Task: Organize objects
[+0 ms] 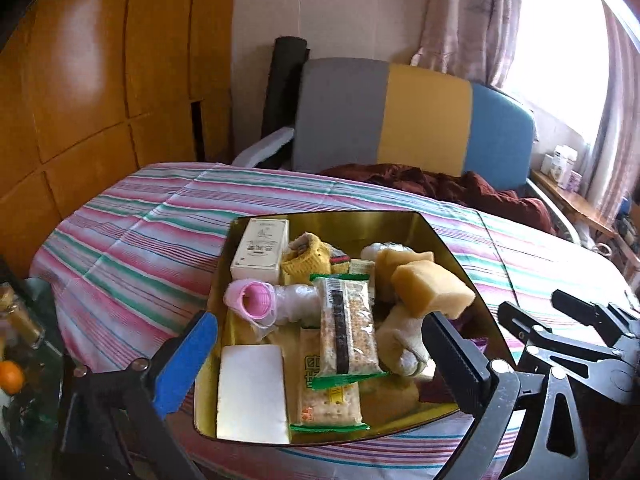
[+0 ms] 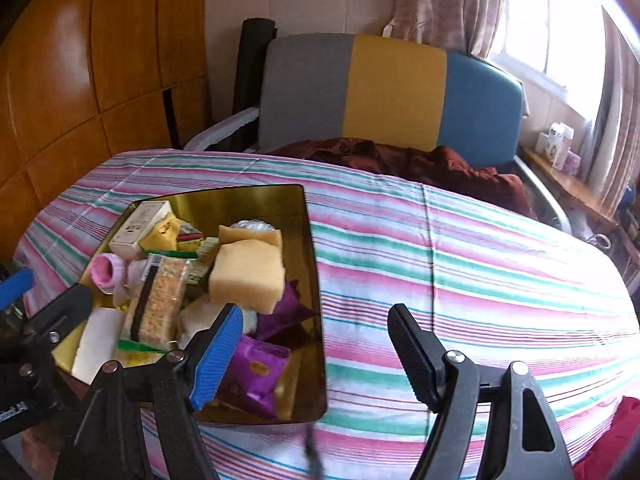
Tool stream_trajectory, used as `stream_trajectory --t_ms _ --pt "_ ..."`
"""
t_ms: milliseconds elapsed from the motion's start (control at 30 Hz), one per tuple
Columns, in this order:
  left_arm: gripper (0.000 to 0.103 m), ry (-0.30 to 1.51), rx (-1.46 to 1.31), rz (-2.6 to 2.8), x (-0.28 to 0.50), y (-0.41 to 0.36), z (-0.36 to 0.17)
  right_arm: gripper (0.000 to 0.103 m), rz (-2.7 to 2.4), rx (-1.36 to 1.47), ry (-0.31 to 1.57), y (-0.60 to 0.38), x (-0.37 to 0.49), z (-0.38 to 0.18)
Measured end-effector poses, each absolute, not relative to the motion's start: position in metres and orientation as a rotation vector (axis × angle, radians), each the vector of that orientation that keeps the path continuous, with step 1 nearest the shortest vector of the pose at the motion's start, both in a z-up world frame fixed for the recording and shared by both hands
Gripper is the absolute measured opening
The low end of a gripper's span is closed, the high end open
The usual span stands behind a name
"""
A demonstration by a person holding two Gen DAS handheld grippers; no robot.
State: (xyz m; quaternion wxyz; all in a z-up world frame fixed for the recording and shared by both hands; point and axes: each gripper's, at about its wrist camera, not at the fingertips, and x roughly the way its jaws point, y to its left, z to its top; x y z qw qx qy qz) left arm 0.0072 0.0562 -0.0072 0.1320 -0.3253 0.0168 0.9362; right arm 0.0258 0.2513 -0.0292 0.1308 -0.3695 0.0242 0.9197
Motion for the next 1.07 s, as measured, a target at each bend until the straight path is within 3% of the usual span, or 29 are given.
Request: stream_trajectory --t_ms 1067 --pt "0.103 -0.031 -1.02 2.781 0.004 0.044 -0.013 0.076 2.722 -1.14 0.063 0.235 0.02 -0.044"
